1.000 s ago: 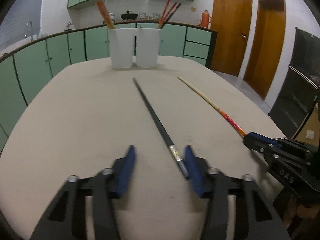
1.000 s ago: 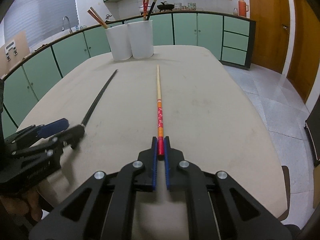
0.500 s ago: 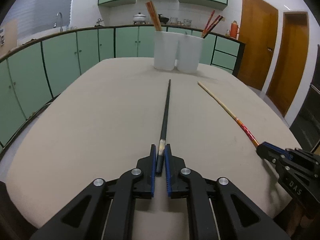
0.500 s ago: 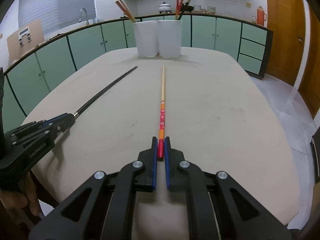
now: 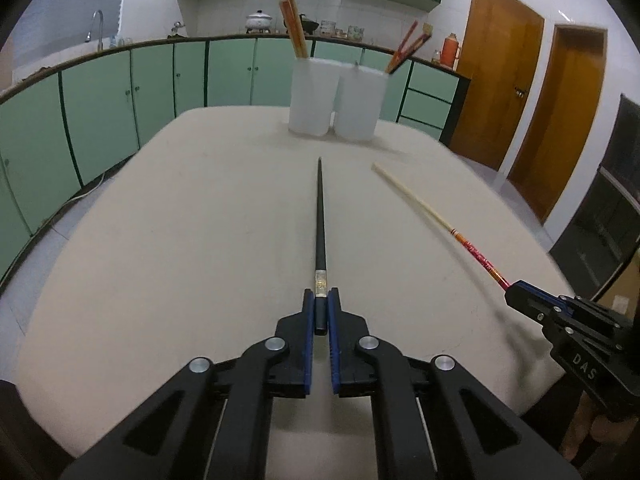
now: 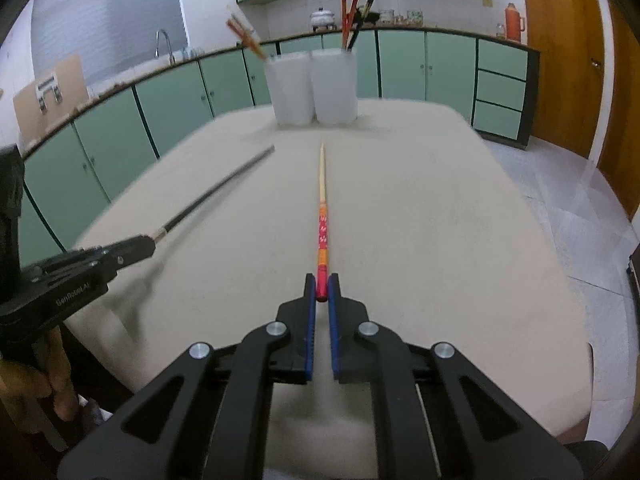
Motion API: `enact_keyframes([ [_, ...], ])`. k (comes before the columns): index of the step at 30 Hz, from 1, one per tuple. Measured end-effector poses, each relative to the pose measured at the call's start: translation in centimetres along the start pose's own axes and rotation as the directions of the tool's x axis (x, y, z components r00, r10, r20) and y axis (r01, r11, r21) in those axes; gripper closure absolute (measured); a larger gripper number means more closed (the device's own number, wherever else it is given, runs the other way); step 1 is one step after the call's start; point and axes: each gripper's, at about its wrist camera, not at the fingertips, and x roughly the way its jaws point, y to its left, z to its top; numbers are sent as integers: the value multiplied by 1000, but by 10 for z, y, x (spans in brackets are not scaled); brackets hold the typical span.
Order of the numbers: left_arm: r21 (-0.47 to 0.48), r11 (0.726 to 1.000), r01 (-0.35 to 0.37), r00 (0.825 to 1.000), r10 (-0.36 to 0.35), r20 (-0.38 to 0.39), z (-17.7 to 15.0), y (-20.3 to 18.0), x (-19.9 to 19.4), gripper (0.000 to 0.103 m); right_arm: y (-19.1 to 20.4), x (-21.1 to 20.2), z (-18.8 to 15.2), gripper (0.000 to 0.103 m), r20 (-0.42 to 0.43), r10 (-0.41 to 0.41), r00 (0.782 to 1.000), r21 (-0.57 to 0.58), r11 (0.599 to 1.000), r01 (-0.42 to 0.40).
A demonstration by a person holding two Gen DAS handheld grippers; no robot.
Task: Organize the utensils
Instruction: 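Grasp the black chopstick with the left tool while the right holds its chopstick, then carry both chopsticks to the white holder and insert them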
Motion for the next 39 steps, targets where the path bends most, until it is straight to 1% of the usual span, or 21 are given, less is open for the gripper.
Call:
enact_keyframes([
  [3, -1, 1000, 4, 1000, -4, 27, 14, 3, -26, 96, 2, -25, 12, 98, 35, 7, 999, 19, 1000, -7],
  [6, 2, 1000, 11, 998, -11, 59, 29, 8, -52, 96, 7, -53, 30, 98, 77, 14, 997, 7, 1000, -14],
  [10, 9, 1000, 17, 994, -18, 106, 54, 15, -81, 96, 14, -89, 69, 98, 146, 28, 989, -35, 999, -23],
  [13, 16, 999, 33, 991, -35, 130, 78, 19, -98, 96, 20, -102, 98, 98, 169, 47, 985, -73, 997, -35],
  [16, 23, 998, 50, 989, -52, 141, 99, 20, -107, 96, 25, -105, 121, 98, 177, 61, 982, -105, 994, -43],
  [19, 50, 997, 56, 987, -63, 151, 117, 19, -114, 96, 29, -99, 144, 98, 163, 72, 984, -136, 989, -50],
  [20, 58, 997, 59, 987, -67, 149, 121, 18, -114, 96, 31, -94, 151, 98, 146, 75, 986, -149, 987, -53],
  [23, 55, 995, 77, 990, -83, 110, 133, 23, -103, 96, 34, -79, 167, 98, 97, 78, 992, -176, 983, -60],
  [25, 60, 996, 67, 992, -73, 104, 139, 26, -98, 96, 33, -71, 174, 98, 73, 76, 994, -176, 982, -62],
  [26, 62, 995, 77, 992, -82, 94, 143, 27, -95, 96, 32, -67, 180, 98, 53, 87, 995, -174, 982, -77],
  [29, 47, 992, 115, 991, -118, 62, 160, 31, -89, 96, 31, -64, 196, 98, 33, 96, 995, -184, 979, -89],
  [32, 62, 989, 134, 990, -136, 38, 174, 31, -83, 96, 36, -60, 212, 98, -2, 104, 995, -205, 973, -102],
  [35, 72, 984, 163, 986, -164, 14, 194, 29, -78, 96, 39, -58, 233, 98, -33, 106, 994, -218, 970, -111],
  [39, 124, 979, 160, 987, -163, 13, 228, 19, -71, 96, 43, -56, 261, 98, -55, 100, 994, -243, 964, -110],
])
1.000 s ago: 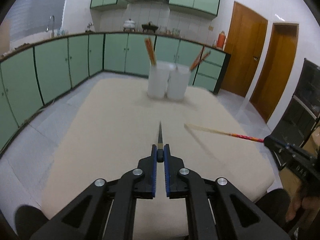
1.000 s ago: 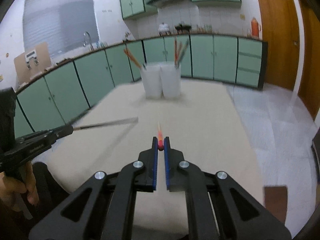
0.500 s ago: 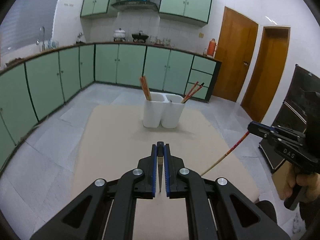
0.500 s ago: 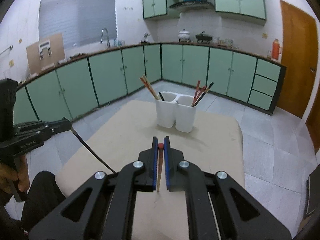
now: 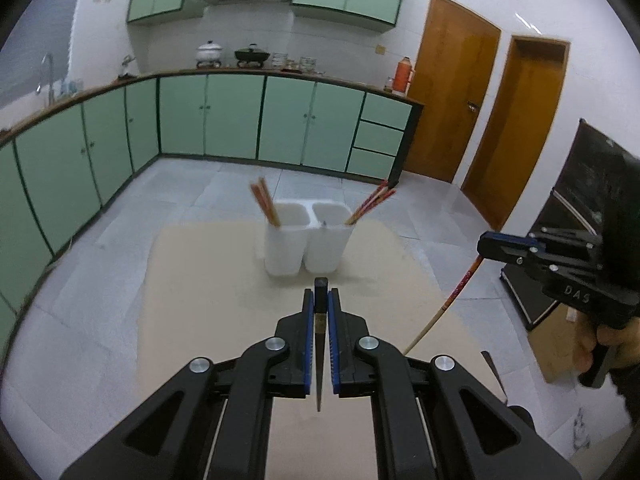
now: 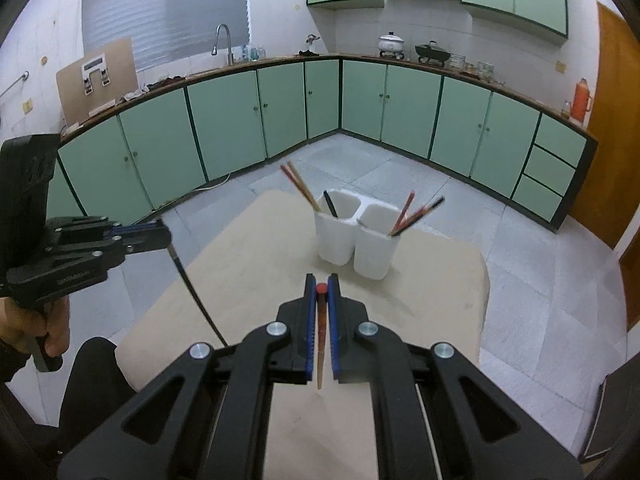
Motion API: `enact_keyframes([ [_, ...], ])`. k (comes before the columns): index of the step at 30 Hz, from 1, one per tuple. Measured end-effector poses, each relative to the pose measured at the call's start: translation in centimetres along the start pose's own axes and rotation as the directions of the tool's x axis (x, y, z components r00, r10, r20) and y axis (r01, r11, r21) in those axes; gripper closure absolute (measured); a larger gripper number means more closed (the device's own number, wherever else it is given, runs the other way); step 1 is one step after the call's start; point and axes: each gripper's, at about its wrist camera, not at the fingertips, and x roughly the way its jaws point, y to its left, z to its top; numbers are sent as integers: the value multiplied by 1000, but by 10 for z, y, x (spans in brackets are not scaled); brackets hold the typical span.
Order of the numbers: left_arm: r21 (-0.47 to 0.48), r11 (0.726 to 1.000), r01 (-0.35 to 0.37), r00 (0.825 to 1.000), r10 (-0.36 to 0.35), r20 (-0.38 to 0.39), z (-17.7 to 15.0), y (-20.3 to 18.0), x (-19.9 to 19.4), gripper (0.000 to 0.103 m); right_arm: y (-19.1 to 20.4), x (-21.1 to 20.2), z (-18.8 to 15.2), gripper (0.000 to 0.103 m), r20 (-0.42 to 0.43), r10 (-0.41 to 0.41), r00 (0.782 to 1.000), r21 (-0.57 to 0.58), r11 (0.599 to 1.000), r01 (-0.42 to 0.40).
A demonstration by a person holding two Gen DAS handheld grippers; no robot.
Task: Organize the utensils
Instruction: 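Carry both chopsticks to the white holder and insert them, then open both tools to release the chopsticks and withdraw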
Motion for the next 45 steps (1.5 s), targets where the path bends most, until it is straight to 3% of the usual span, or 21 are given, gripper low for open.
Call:
enact_keyframes([
  [8, 27, 1000, 3, 997, -5, 76, 73, -1, 7, 96, -19, -7, 71, 98, 54, -13, 998, 21, 1000, 12],
  [14, 64, 997, -40, 986, 29, 165, 129, -9, 18, 96, -44, -5, 132, 98, 141, -55, 989, 68, 997, 46],
  [22, 68, 993, -92, 962, 71, 262, 190, -3, 54, 96, -75, 47, 174, 98, 153, -128, 980, 89, 989, 115],
  [28, 68, 991, -118, 955, 94, 281, 195, 8, 99, 96, -97, 101, 169, 98, 103, -139, 985, 123, 984, 126],
  [36, 26, 995, -97, 983, 92, 161, 153, 36, 166, 96, -107, 158, 138, 97, 10, -119, 993, 150, 982, 116],
  [38, 23, 995, -97, 986, 93, 141, 146, 41, 172, 95, -107, 167, 128, 80, -16, -121, 992, 151, 981, 122],
  [39, 18, 995, -94, 986, 91, 137, 143, 44, 172, 93, -108, 167, 125, 78, -13, -126, 992, 156, 980, 126],
  [42, 9, 996, -94, 985, 92, 145, 145, 48, 165, 75, -108, 162, 120, 74, -3, -125, 992, 170, 978, 123],
  [44, 11, 995, -100, 981, 97, 166, 146, 50, 152, 62, -110, 153, 122, 60, 21, -139, 990, 187, 973, 132],
  [45, 12, 994, -104, 979, 101, 177, 147, 51, 145, 60, -110, 145, 121, 56, 40, -146, 988, 201, 970, 135],
])
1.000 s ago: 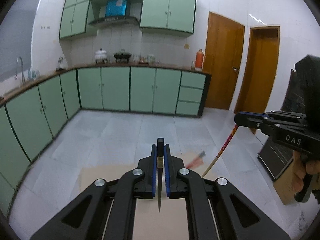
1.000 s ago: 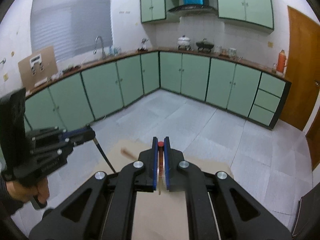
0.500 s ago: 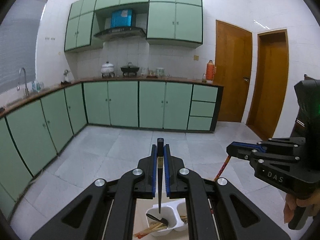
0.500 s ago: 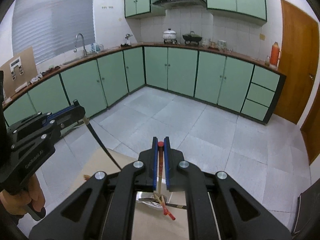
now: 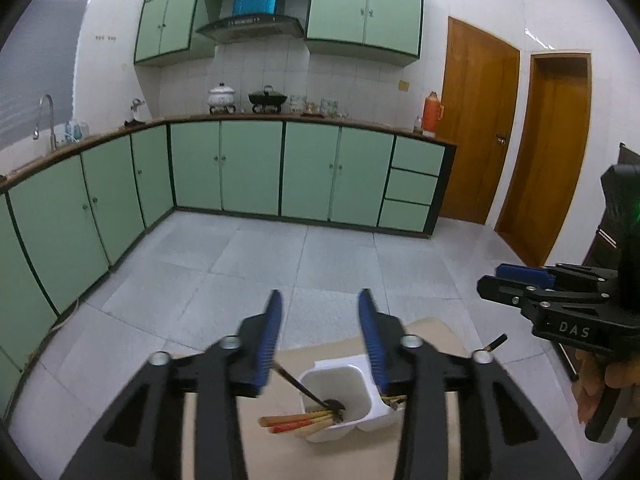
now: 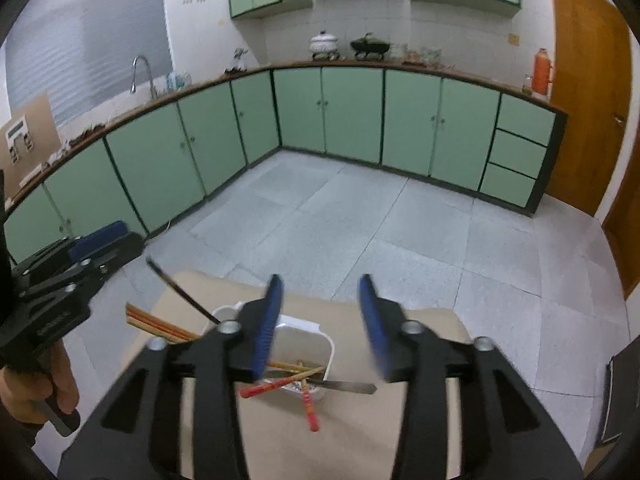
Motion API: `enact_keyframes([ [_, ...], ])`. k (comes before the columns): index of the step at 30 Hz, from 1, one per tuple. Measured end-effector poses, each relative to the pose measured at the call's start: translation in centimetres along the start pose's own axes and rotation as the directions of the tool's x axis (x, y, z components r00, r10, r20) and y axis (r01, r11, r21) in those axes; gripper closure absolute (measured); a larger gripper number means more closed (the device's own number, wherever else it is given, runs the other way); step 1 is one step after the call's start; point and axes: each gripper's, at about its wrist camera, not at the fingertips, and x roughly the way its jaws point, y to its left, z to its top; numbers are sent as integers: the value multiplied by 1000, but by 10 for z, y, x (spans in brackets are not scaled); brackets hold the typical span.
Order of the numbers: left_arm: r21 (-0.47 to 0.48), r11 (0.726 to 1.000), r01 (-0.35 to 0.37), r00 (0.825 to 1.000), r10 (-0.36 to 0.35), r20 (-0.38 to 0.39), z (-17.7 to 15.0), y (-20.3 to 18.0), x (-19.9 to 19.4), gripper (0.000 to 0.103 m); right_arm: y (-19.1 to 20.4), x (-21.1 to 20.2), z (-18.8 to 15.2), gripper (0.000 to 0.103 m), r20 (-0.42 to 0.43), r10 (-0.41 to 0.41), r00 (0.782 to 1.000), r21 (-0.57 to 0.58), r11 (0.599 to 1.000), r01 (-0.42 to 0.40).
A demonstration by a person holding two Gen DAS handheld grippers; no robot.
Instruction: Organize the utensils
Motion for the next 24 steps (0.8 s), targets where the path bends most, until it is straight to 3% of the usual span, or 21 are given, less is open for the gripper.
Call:
enact_keyframes([
  [2, 5, 1000, -11, 1000, 11, 14, 4, 2, -11, 48, -4, -13, 0, 31, 35, -19, 999, 24, 1000, 18],
  [5, -8, 1000, -29, 999, 29, 34, 6, 11, -36, 34, -8, -39, -7, 13, 96, -49, 994, 68, 997, 43],
  [11, -40, 992, -120, 992, 122, 30, -18, 34, -94, 7, -20, -88, -36, 9, 141, -12, 990, 159, 987, -11],
  [18, -29, 978, -208, 977, 209, 34, -82, 38, -166, 6, 14, -164, -122, 6, 245, -78, 966, 76, 995, 61],
  [24, -68, 964, -257, 966, 257, 5, -151, 29, -213, 6, 51, -199, -217, 5, 237, -203, 950, 64, 979, 193],
])
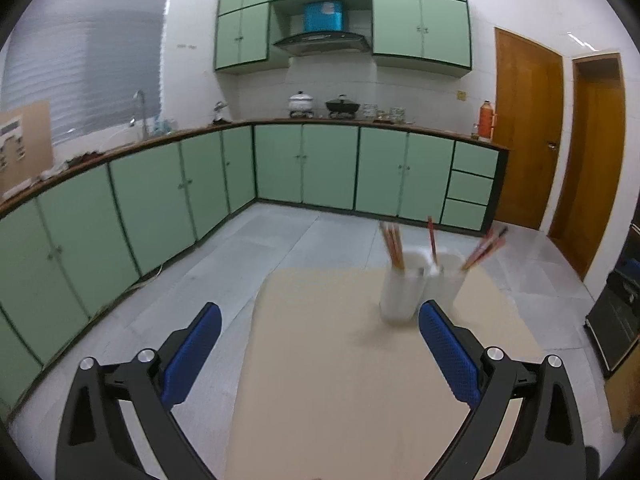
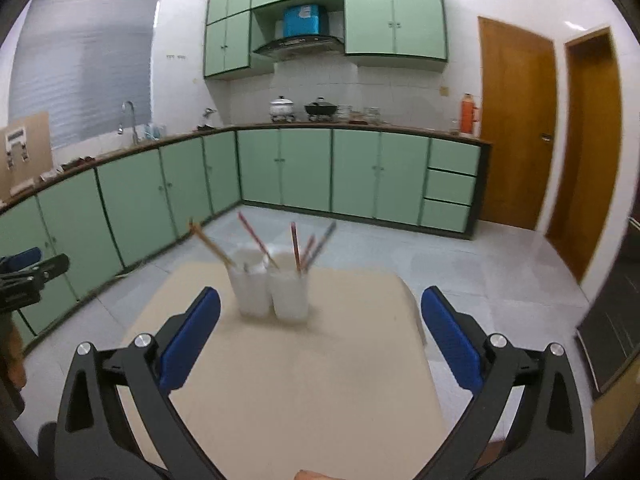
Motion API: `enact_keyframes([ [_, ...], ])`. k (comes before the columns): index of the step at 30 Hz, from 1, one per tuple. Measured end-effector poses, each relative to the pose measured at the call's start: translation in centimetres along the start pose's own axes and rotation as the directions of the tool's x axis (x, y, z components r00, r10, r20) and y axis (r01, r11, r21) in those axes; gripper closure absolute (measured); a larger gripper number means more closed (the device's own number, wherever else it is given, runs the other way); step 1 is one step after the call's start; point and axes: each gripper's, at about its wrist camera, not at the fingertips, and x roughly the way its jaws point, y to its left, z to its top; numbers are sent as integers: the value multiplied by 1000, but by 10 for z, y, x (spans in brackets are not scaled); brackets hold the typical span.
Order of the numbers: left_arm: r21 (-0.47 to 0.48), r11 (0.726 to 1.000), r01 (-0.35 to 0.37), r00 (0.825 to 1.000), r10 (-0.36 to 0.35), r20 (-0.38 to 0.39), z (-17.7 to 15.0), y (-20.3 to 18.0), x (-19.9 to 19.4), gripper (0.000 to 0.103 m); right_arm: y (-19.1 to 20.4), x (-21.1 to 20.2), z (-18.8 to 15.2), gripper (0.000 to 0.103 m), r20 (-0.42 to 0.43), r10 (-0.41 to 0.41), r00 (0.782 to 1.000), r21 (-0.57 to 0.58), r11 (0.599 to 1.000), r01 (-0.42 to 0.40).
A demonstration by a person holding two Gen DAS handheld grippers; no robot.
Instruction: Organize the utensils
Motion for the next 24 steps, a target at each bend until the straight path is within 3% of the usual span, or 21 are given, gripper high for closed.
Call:
enact_keyframes([
  [4, 4, 1000, -12, 999, 12, -53, -43, -6, -28, 6, 10, -19, -52, 5, -100, 15, 995, 61, 998, -9],
  [8, 0, 1000, 7, 993, -7, -119, -82, -16, -56, 6, 30, -39, -94, 5, -192, 36, 981, 15, 999, -33],
  [10, 28, 999, -17, 992, 21, -123, -95, -23, -71, 6, 36, -53, -107, 5, -214, 52, 975, 13, 999, -50],
  [12, 37, 998, -41, 992, 45, -116, -106, -28, -89, 6, 39, -65, -116, 6, -234, 61, 970, 24, 998, -57],
  [15, 13, 1000, -2, 992, 3, -126, -119, -34, -115, 6, 39, -80, -121, 6, -242, 80, 967, 52, 996, -70],
  [24, 28, 999, -20, 998, 21, -61, -135, -46, -194, 6, 44, -144, -108, 6, -172, 51, 984, 27, 999, -47],
])
